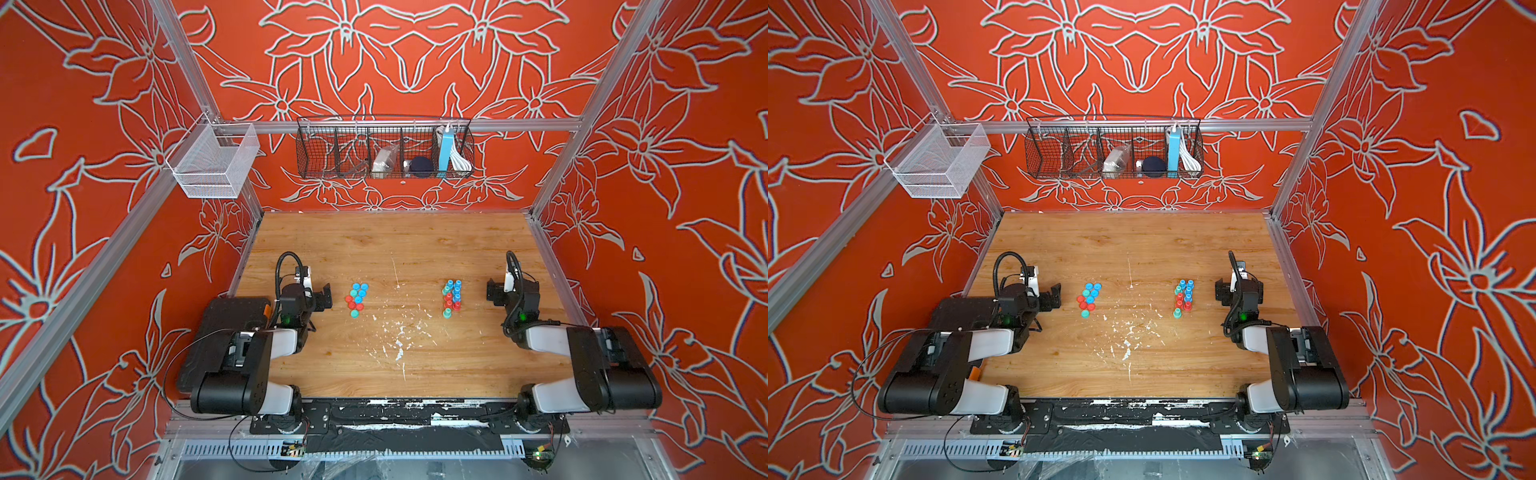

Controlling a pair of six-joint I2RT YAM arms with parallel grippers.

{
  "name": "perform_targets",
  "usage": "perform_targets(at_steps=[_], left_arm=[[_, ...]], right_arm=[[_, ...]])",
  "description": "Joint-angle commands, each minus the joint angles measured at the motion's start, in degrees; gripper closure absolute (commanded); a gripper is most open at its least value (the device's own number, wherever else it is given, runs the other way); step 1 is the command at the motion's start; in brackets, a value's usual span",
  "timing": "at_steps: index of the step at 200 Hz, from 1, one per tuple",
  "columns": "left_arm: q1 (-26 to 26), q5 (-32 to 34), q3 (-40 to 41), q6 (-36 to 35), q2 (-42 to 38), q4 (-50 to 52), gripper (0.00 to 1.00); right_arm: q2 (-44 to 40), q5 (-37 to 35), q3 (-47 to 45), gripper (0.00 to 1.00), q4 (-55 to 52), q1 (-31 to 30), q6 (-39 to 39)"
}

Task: Close the stamp cap
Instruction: Move the cover to the center of the board.

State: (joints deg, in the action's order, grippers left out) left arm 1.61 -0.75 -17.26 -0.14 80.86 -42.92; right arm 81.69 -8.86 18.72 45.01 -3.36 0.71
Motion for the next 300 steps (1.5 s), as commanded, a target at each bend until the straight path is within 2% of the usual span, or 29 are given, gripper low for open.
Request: perform_targets(at_steps=[1, 16, 42, 78, 90, 98, 117, 151, 178, 194, 205, 209, 214, 220, 231, 253, 279, 300], left_arm=[[0.3, -0.4, -1.1, -0.1, -0.2, -0.6, 0.01], [0.1, 1.2, -1.6, 0.4, -0.9, 0.3, 0.01], [-0.1, 5.1, -5.5, 1.7, -4.2, 10.0, 0.01], [-2.2, 7.5, -5.6, 0.5, -5.4, 11.3, 0.01], [-3.1, 7.9, -6.0, -0.1, -5.8, 12.2, 0.01], [-3.6, 8.6, -5.9, -0.4, -6.2, 12.3, 0.01], [-4.8, 11.5, -6.5, -0.6, -8.0, 14.0, 0.01], [-5.9, 15.2, -9.9, 0.1, -12.2, 21.0, 0.01], [-6.8, 17.1, -15.4, 1.1, -14.9, 29.5, 0.01], [-7.0, 17.2, -18.0, 2.3, -16.4, 33.1, 0.01], [-7.1, 16.0, -18.9, 3.2, -17.6, 34.1, 0.01], [-7.2, 15.6, -19.1, 3.6, -18.0, 34.3, 0.01], [-7.2, 15.2, -19.4, 4.6, -18.5, 35.0, 0.01], [-7.2, 15.0, -20.1, 6.3, -19.0, 36.3, 0.01], [-7.4, 14.0, -22.2, 9.0, -19.4, 40.1, 0.01], [-8.7, 9.3, -27.5, 9.7, -18.3, 47.8, 0.01], [-11.2, 8.6, -33.2, 10.9, -14.8, 55.3, 0.01], [-11.8, 5.0, -37.8, 13.4, -10.3, 61.2, 0.01]], right_arm=[[-0.7, 0.8, 0.0, 0.03, 0.3, 0.2, -0.2], [-0.7, 0.8, 0.0, 0.03, 0.3, 0.2, -0.2], [-0.7, 0.8, 0.0, 0.03, 0.3, 0.2, -0.2], [-0.8, 0.8, -0.1, 0.03, 0.4, 0.2, -0.1], [-2.0, -2.7, -0.2, 0.03, 0.4, -0.8, -0.3], [-4.0, -6.5, 1.4, 0.03, -4.5, -1.4, -1.1], [-7.6, -9.2, 7.0, 0.03, -18.2, -1.5, -2.7], [-15.6, -7.8, 9.0, 0.03, -28.2, -2.2, -6.8], [-24.4, -7.9, 13.9, 0.03, -40.5, -3.1, -9.3], [-28.7, -4.3, 19.3, 0.03, -49.2, -3.2, -13.3], [-31.2, -0.3, 19.2, 0.03, -48.3, -3.2, -16.0], [-32.1, 0.2, 18.2, 0.03, -46.6, -3.2, -18.2], [-33.2, -0.6, 16.9, 0.03, -45.6, -3.2, -26.4], [-34.8, -0.3, 15.8, 0.03, -46.8, -2.8, -30.7], [-35.0, 9.1, 13.8, 0.03, -41.8, -2.7, -27.2], [-27.9, 15.6, 22.7, 0.06, -54.3, -3.2, -24.7], [-24.2, 16.5, 27.5, 0.03, -60.4, -4.0, -22.0], [-20.2, 15.4, 32.3, 0.08, -67.0, -5.3, -19.3]])
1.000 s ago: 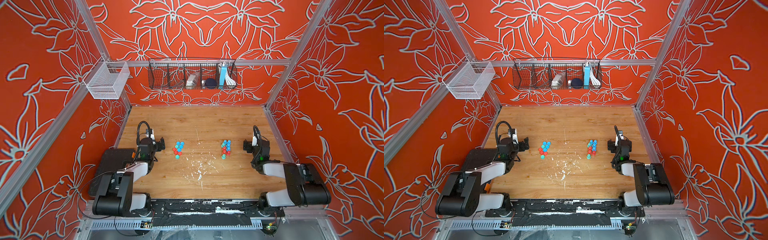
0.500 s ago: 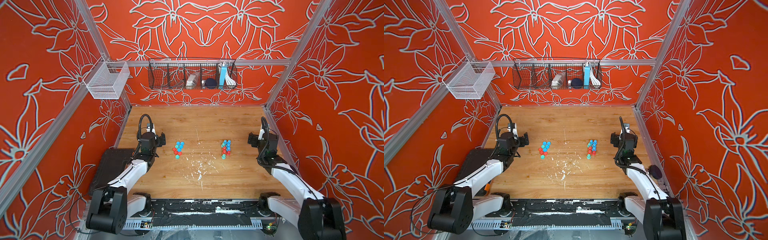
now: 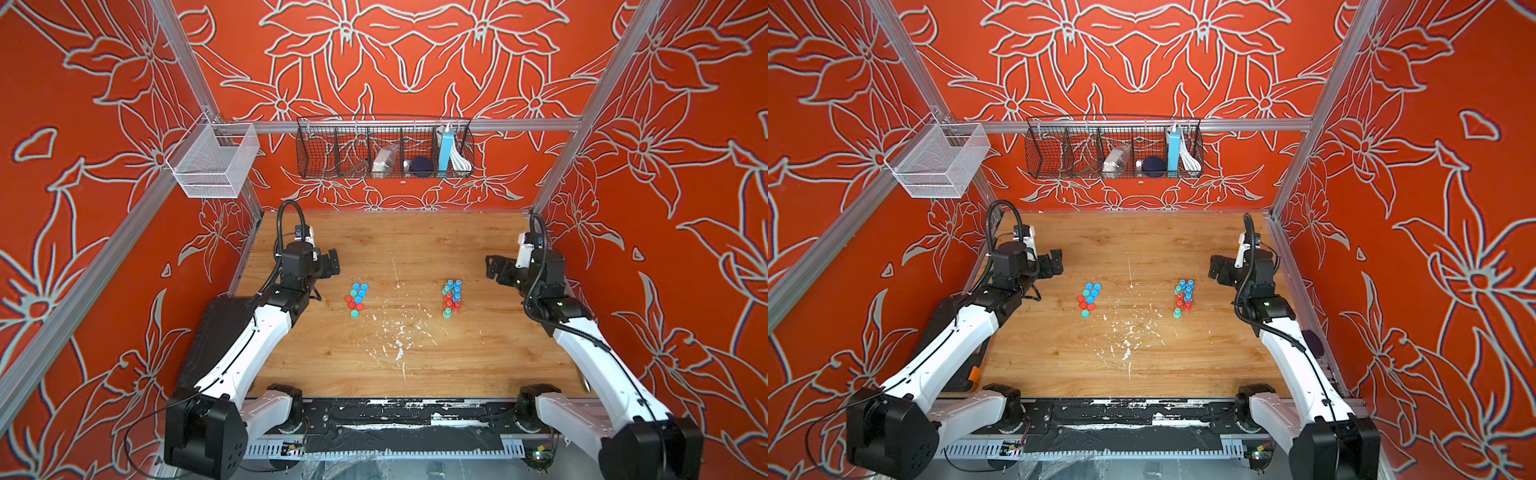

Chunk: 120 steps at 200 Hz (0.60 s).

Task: Close the stamp cap
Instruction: Move the cover to the center of the board.

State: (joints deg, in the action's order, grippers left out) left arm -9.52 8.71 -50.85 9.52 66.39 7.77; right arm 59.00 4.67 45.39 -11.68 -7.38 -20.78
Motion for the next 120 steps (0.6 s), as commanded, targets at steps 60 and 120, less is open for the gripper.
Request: perform_targets(at_steps=[60, 120], left_arm=[[-4.2, -12.2, -11.4, 8.6, 15.2, 15.7, 0.19], [-7.7, -16.1, -20.0, 10.6, 27.8, 20.3, 0.50]], right_arm=[[9.9, -1.1, 11.8, 0.21, -18.6, -4.2, 3.9], [11.8, -2.1, 12.4, 0.25, -19.2, -4.9, 4.7]])
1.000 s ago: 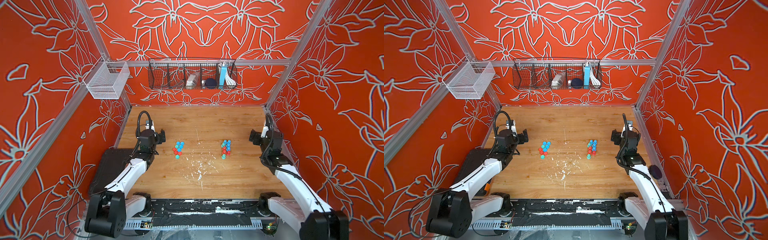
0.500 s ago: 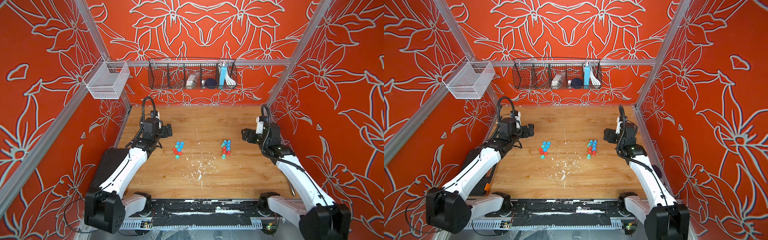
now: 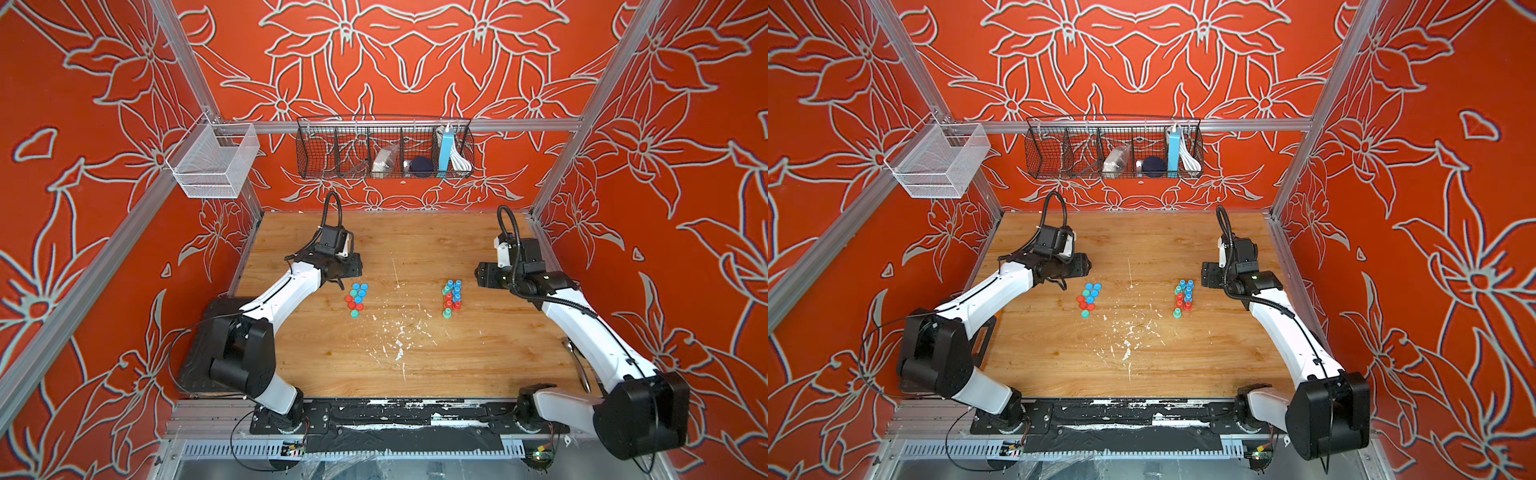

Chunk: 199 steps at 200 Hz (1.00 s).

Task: Close the stamp cap
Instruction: Move the cover to the center of the board.

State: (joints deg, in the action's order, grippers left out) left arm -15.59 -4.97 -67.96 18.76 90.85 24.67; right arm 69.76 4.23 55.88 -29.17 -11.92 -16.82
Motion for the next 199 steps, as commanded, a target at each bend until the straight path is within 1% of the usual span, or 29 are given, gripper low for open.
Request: perform_targets(at_steps=[1, 28, 43, 94, 148, 199], left_arm=[[-1.7, -2.4, -3.0, 1.4, 3.5, 3.4, 0.50], [-3.1, -2.2, -5.1, 2.3, 7.1, 4.0, 0.61], [-3.6, -2.3, -6.7, 2.5, 9.1, 5.1, 0.65], [-4.8, -2.7, -9.1, 4.6, 13.9, 6.6, 0.67], [-5.0, -2.5, -9.9, 6.8, 17.8, 7.5, 0.68], [-5.1, -1.4, -9.9, 7.4, 18.7, 7.8, 0.70]], right_arm=[[1.1, -1.6, 1.9, 0.25, -1.8, -0.4, 0.7], [1.9, -1.3, 1.8, 0.23, -1.9, -0.7, 0.7], [2.6, -1.1, 1.9, 0.21, -2.2, -0.8, 0.9], [3.6, -0.2, 1.7, 0.24, -2.3, -1.0, 0.3], [5.0, -0.2, 1.5, 0.22, -3.6, -1.0, 0.8], [5.5, 0.3, 0.9, 0.21, -3.0, -1.0, 0.6]])
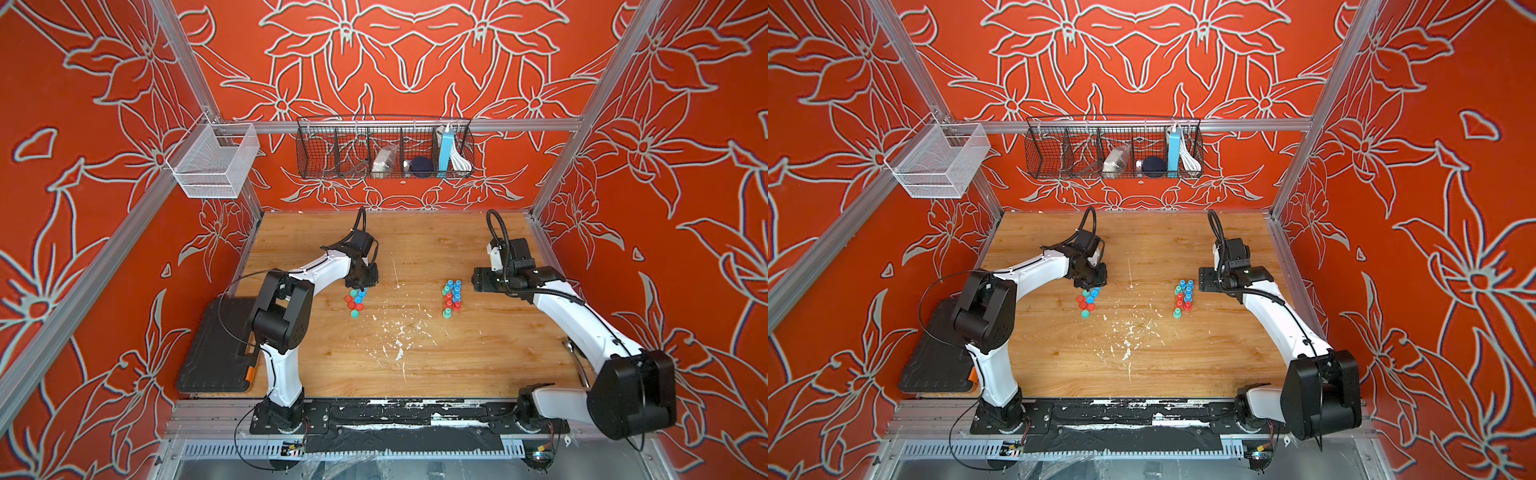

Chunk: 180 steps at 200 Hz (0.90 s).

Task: Close the stamp cap
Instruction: Move the cover to the center of the board.

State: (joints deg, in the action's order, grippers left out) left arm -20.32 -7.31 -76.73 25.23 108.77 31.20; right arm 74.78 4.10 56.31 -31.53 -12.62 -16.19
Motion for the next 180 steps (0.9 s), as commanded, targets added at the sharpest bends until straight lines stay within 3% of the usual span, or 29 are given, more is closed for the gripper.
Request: perform_targets(at_steps=[1, 180], left_arm=[[-0.3, 1.0, -1.1, 1.0, 0.8, 1.2, 0.69], [-0.3, 3.0, -3.7, 0.6, 6.3, 1.4, 0.72]], right_arm=[[0.5, 0.4, 0.4, 0.22, -0.6, -0.2, -0.1], [0.4, 0.5, -0.9, 0.22, 0.2, -0.2, -0.4]])
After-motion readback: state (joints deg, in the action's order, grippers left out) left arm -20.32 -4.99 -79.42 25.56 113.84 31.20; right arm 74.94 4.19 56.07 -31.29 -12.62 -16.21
